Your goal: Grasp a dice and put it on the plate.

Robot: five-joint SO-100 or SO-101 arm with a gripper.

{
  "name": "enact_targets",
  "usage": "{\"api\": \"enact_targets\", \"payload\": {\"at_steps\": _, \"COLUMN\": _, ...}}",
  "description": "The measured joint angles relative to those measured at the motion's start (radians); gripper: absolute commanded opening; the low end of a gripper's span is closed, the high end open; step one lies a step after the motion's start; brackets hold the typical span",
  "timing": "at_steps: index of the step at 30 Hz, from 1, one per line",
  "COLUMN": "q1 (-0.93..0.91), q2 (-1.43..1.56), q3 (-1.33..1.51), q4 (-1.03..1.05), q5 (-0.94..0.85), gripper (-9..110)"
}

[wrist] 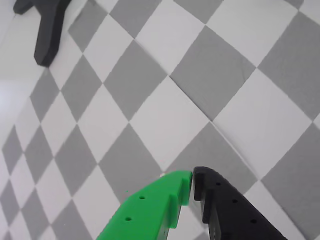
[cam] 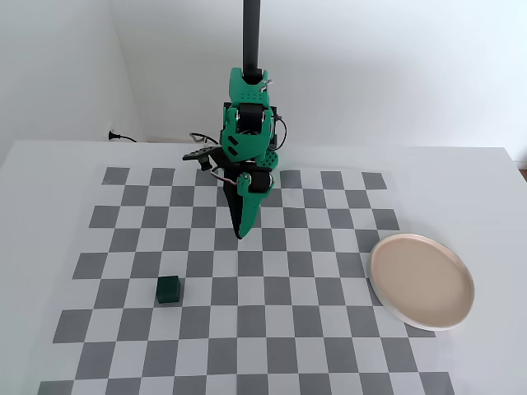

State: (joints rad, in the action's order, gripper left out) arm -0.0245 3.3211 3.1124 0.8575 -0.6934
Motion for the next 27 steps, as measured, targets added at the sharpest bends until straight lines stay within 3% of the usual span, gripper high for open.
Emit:
{"api": "enact_targets", "payload": {"at_steps": 7, "q1": -0.008, "q2": 0.0, "q3": 0.0, "q4": 0.011, "q5": -0.367, "gripper": -4}}
{"api": "enact_targets", "payload": {"at_steps": 14, "q1": -0.008, "q2": 0.0, "q3": 0.0, "q4": -0.041, "q5": -0.617, "gripper": -3}}
{"api": "enact_targets", "payload": {"at_steps": 27, "q1": -0.089, "q2": 0.0, "q3": 0.0, "q4": -0.155, "q5": -0.761, "gripper": -1}}
